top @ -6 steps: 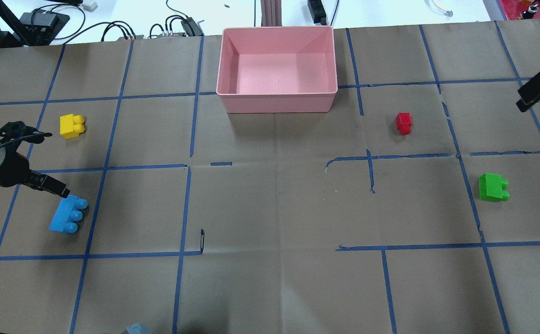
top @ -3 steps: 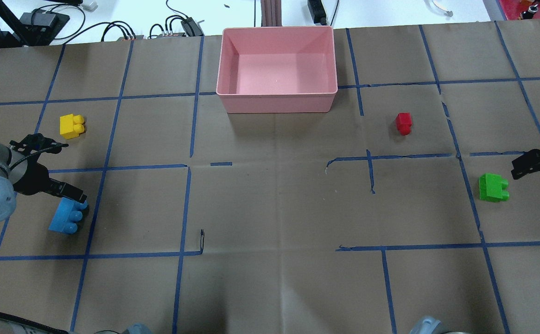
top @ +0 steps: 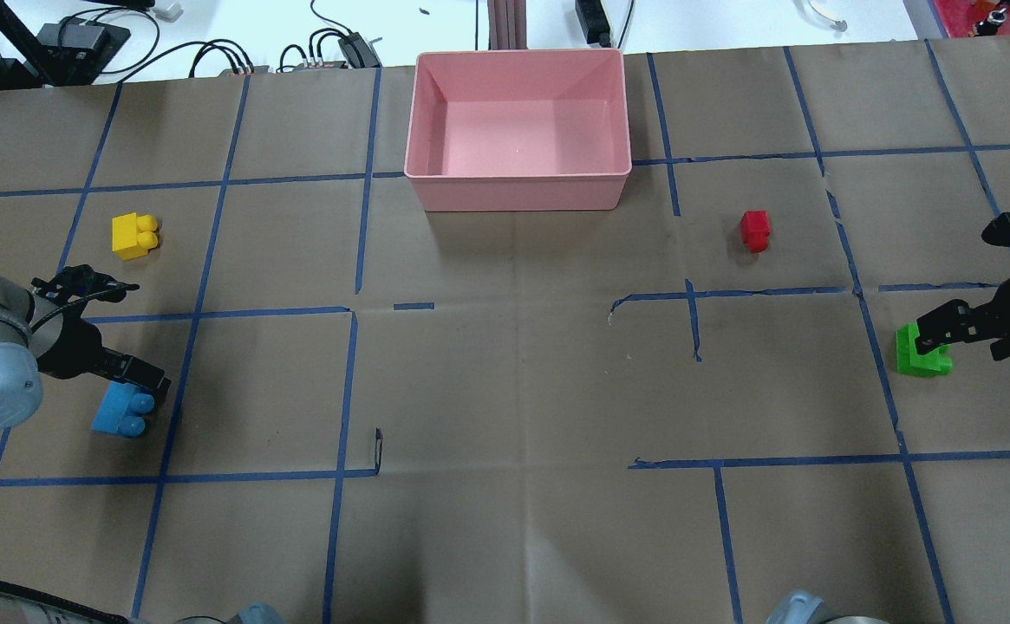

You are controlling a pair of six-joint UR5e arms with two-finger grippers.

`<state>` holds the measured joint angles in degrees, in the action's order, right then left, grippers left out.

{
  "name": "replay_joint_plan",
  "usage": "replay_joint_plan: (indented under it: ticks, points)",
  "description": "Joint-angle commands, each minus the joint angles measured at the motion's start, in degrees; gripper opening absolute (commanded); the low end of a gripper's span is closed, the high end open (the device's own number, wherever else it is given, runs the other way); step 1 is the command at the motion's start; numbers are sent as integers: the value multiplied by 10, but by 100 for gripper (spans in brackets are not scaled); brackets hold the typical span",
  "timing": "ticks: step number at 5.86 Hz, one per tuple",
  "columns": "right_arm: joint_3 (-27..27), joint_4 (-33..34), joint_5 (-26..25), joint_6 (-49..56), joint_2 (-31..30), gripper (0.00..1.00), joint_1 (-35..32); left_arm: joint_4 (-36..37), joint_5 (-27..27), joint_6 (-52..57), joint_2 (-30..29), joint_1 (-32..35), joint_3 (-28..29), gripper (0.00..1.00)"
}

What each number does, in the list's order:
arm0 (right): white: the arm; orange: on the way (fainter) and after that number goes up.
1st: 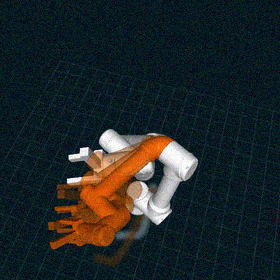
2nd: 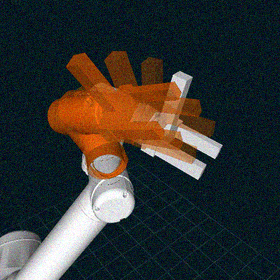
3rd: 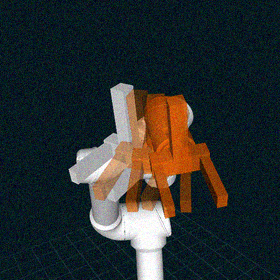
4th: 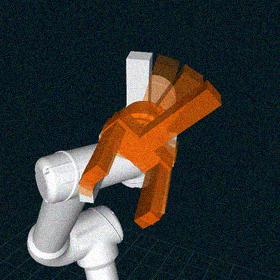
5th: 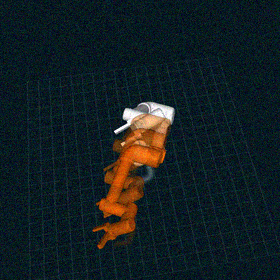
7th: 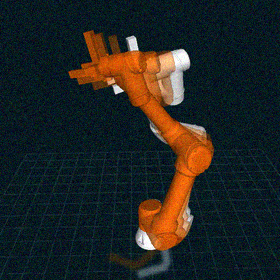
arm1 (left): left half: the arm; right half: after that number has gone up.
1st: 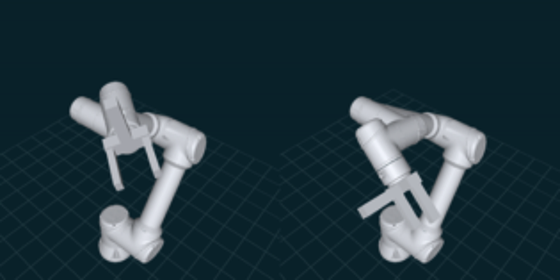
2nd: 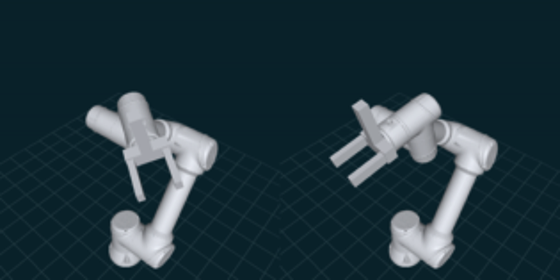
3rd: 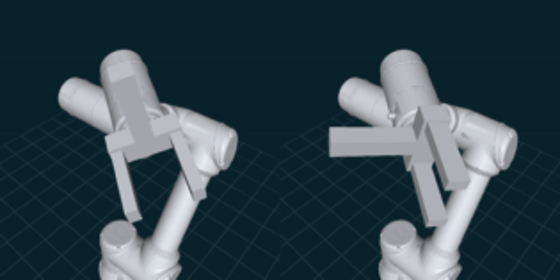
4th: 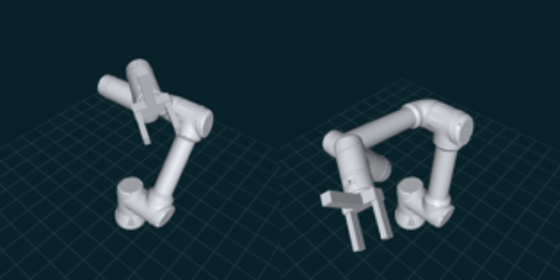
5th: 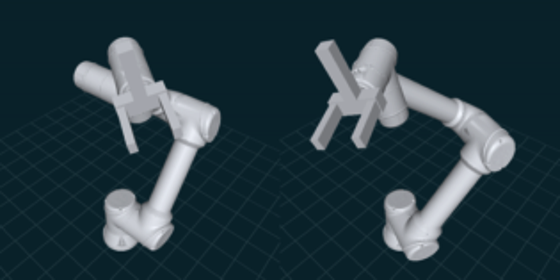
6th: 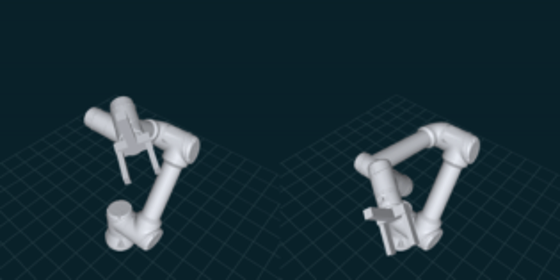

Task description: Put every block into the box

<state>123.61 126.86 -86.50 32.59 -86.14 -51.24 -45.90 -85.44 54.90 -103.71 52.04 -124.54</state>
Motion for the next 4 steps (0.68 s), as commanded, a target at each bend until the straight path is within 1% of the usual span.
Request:
replay_joint_plan:
  ticks: [1, 2, 3, 4]
  points:
    - [1, 58, 23, -2, 32, 100, 0, 0, -1, 0, 0, -1, -9, 96]
    - [1, 68, 25, -2, 46, 100, 0, 0, -1, 1, 1, -2, -9, 85]
    - [1, 110, 42, 0, 62, 100, 0, 0, -8, 1, 1, -2, -9, 79]
    - [4, 114, 41, 1, 71, 99, 0, 0, -12, 2, 2, -3, -9, 79]
